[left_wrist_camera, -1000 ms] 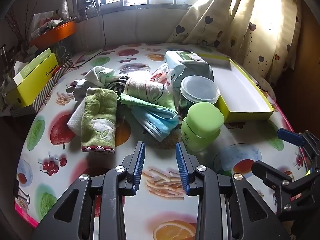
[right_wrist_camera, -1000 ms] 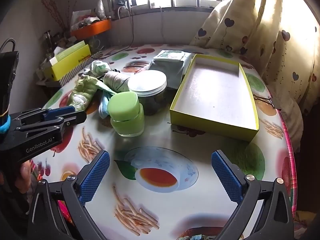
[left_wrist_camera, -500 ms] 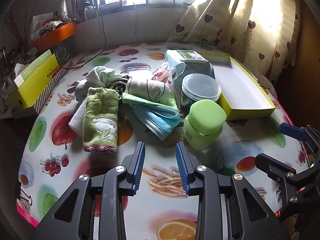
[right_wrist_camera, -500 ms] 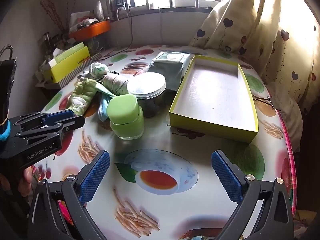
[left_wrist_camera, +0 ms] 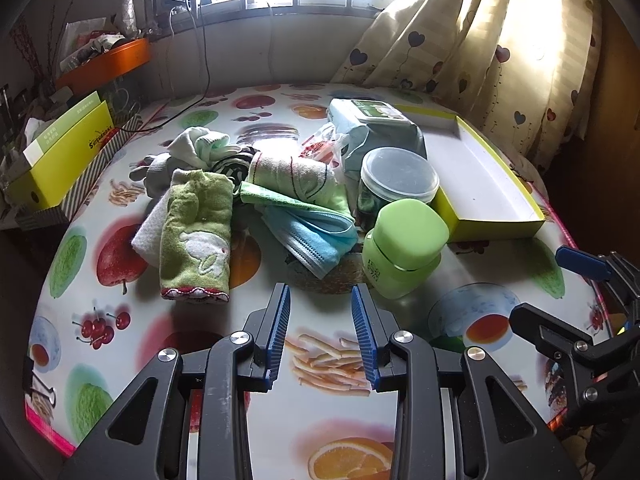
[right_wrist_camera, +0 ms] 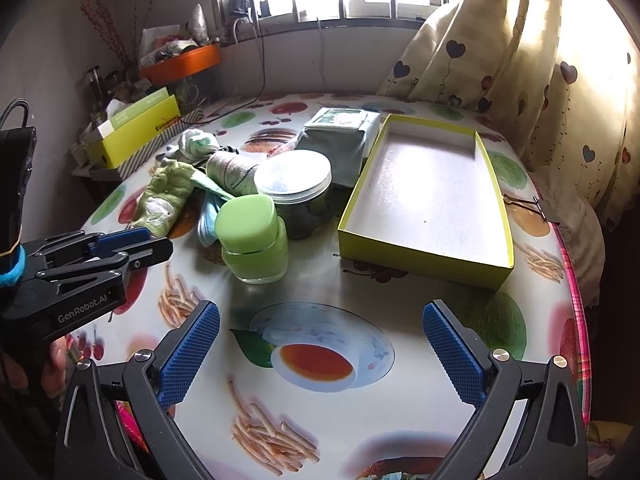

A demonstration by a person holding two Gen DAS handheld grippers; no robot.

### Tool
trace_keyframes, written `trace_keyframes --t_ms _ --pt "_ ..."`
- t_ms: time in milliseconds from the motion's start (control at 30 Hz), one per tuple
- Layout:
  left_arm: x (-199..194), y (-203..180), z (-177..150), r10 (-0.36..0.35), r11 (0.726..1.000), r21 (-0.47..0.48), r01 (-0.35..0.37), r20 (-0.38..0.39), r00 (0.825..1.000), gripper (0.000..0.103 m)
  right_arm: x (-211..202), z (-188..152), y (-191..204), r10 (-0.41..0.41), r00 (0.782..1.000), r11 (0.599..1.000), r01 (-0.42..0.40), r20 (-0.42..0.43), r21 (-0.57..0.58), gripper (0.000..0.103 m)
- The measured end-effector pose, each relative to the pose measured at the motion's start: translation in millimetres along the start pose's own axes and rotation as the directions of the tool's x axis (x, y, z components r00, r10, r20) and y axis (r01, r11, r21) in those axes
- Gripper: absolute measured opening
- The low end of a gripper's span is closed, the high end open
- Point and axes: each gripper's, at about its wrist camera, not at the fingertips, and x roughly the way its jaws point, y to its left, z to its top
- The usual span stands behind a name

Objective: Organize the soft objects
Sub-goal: 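Move both tools toward the pile of cloths on the table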

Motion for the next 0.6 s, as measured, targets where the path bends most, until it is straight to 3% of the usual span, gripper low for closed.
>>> trace_keyframes --t_ms 600 --pt "-8 5 -3 -0.039 0.999 -0.004 0.039 0.019 0.999 0.033 -2 1 12 0.013 1.000 0.999 -0.013 -0.001 -0.037 0.103"
